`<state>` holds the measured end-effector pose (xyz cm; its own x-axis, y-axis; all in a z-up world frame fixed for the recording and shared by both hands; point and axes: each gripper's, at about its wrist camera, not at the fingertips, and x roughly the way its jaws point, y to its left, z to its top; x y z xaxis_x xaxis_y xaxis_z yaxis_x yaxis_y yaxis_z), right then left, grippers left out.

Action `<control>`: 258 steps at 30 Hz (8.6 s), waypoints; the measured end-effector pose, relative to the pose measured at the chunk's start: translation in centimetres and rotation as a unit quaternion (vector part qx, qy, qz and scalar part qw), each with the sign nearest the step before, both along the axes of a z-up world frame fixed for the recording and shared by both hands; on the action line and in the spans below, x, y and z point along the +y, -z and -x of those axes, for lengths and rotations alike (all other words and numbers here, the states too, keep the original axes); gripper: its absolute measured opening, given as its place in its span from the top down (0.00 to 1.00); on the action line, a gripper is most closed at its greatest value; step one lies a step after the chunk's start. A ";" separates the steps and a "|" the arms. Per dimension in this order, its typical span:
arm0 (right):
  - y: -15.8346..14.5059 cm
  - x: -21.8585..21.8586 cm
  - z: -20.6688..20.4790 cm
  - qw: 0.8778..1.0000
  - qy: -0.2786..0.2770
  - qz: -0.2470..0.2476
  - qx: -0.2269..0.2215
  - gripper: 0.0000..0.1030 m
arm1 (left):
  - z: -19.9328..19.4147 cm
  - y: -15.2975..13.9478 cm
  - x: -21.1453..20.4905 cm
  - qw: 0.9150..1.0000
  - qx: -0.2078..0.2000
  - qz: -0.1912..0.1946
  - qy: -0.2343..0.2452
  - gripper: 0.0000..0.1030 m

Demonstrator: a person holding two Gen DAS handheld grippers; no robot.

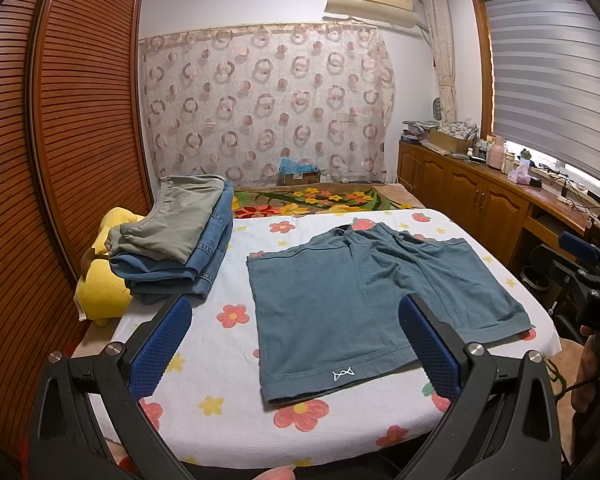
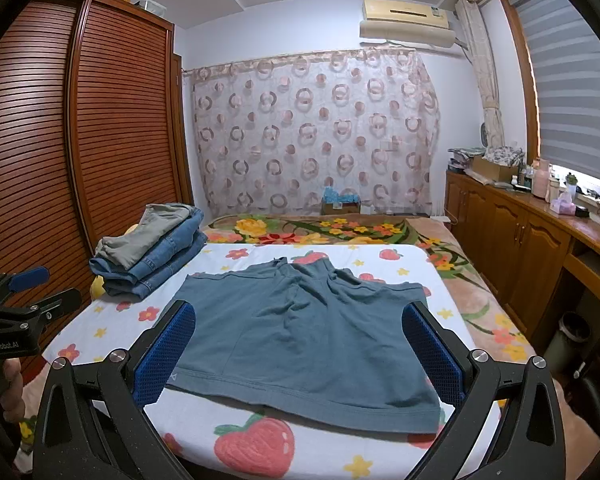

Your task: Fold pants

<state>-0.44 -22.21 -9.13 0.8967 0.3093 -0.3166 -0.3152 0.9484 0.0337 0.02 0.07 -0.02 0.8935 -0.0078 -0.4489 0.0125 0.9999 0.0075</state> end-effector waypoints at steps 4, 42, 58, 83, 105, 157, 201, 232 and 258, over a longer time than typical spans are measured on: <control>0.0 0.0 0.0 1.000 0.000 -0.001 0.000 0.00 | 0.0 0.0 0.0 1.000 0.000 0.000 0.000 0.00; -0.4 0.0 0.4 1.000 -0.001 -0.004 -0.005 0.00 | 0.2 -0.3 0.1 1.000 -0.004 -0.001 0.001 0.00; -0.3 -0.1 0.5 1.000 0.001 -0.005 -0.006 0.00 | 0.3 -0.3 0.1 1.000 -0.005 0.000 0.001 0.00; 0.7 -0.6 -0.6 1.000 0.000 0.007 0.008 0.00 | -1.3 -0.9 -2.4 0.999 0.040 0.007 0.015 0.00; 2.0 -1.9 -3.7 0.994 0.022 0.052 0.099 0.00 | -3.4 6.0 -0.3 0.993 0.113 0.017 0.019 0.00; 1.6 -3.0 -5.3 0.992 0.004 0.050 0.111 0.00 | -5.0 9.1 1.7 0.984 0.154 0.048 0.078 0.92; 0.6 -5.2 -5.1 0.993 0.004 0.026 0.112 0.30 | -10.0 1.1 -12.0 0.969 0.099 0.004 0.226 0.56; 1.9 -3.4 -8.3 0.985 -0.097 0.033 0.136 0.60 | -9.8 10.5 -6.5 0.971 0.190 0.012 0.148 0.20; 2.7 -2.3 -12.1 0.976 -0.114 0.027 0.183 0.74 | -9.1 10.8 -6.4 0.974 0.165 0.007 0.154 0.19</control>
<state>11.62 -24.46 -11.88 0.6303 0.4618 -0.6241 -0.4941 0.8587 0.1363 9.13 -6.29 -10.85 0.6544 -0.2609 -0.7097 0.3108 0.9484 -0.0621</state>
